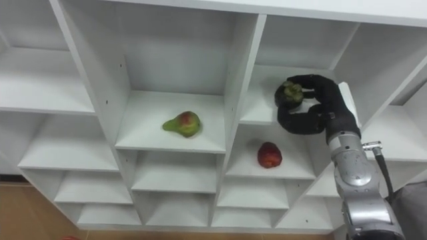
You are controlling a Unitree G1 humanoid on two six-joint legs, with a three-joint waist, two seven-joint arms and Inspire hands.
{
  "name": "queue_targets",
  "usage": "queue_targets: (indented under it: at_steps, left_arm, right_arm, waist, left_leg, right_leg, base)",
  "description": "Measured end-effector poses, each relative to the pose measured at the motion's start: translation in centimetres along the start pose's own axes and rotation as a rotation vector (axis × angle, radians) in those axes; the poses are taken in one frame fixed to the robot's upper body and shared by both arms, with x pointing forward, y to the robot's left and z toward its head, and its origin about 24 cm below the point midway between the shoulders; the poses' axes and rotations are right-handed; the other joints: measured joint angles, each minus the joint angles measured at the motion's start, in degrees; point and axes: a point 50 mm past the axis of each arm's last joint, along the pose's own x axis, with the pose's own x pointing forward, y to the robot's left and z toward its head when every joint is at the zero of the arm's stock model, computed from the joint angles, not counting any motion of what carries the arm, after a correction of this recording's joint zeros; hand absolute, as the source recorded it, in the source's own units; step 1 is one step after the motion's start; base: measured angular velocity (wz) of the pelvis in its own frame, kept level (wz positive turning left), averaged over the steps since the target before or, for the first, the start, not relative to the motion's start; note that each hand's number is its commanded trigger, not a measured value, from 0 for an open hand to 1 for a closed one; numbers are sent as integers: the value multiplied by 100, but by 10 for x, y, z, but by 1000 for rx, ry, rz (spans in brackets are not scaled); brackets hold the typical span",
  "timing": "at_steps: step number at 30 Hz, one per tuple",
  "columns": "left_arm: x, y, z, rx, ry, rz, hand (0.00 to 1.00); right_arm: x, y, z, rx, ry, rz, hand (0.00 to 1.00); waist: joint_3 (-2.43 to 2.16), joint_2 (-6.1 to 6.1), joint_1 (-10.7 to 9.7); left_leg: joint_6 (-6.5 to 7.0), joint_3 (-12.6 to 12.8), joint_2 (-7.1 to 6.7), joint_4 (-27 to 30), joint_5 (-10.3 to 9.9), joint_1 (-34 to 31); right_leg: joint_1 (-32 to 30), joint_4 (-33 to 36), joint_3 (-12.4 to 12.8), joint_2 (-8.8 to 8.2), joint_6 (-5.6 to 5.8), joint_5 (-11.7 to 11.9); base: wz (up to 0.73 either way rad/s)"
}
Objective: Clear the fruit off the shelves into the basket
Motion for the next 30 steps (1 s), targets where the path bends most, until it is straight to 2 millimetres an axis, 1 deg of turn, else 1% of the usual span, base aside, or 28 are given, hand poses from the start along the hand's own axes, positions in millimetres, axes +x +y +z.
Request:
queue_targets:
  at_steps: [3,8,12,15,16,18,24,26,29,30]
  left_arm:
    - [0,0,3,-13,-12,1,100]
    - [0,0,3,-39,-18,2,100]
    - [0,-1,5,-39,-30,-2,100]
    - [1,-2,6,-39,-32,-4,100]
    - [1,-2,6,-39,-33,-3,100]
    - [1,-2,5,-40,-31,-4,100]
    - [0,-5,2,-46,-19,-9,100]
    - [0,-6,3,-48,-20,-9,100]
    - [2,-10,8,-62,-33,-10,100]
    - [3,-10,11,-58,-42,-13,100]
  right_arm:
    - [-7,5,4,7,-27,21,100]
    - [-14,10,10,17,-68,63,100]
    - [-27,20,14,18,-101,115,100]
    - [-33,26,18,27,-120,149,100]
    - [-35,27,20,20,-129,164,100]
    - [-39,30,23,16,-140,188,100]
    - [-50,33,26,10,-154,241,100]
    - [-53,34,26,10,-153,258,100]
    - [-60,48,17,2,-97,351,100]
    - [-64,55,13,-7,-72,392,100]
  waist:
    - [-8,9,-16]
    - [-23,41,-121]
    - [-46,92,-144]
    - [-43,127,-149]
    - [-40,133,-145]
    - [-32,147,-159]
    - [-43,165,-162]
    - [-44,165,-163]
    - [-42,163,-145]
    - [-40,165,-132]
  left_leg:
    - [0,0,0,10,0,-68]
    - [-1,2,0,18,0,-86]
    - [0,32,4,-4,0,-77]
    - [0,93,5,-10,1,-80]
    - [0,150,14,-15,1,-85]
    - [3,160,15,-21,-1,-124]
    - [4,222,18,-40,0,-186]
    - [4,234,24,-45,0,-191]
    - [4,281,30,-8,0,-204]
    - [5,292,28,-5,1,-205]
  right_leg:
    - [-60,0,0,1,0,0]
    - [-97,-1,2,2,-1,1]
    - [-120,-2,33,6,-1,1]
    - [-145,7,99,6,-1,2]
    - [-195,41,157,13,-1,1]
    - [-243,92,159,10,-1,1]
    - [-340,108,217,13,-3,3]
    - [-363,119,235,18,-3,3]
    - [-436,182,293,20,-3,3]
    - [-441,183,307,17,-3,3]
  base:
    - [0]
    - [0]
    - [-3]
    - [-12]
    - [-16]
    - [-9]
    - [-4]
    - [-6]
    - [-8]
    - [-5]
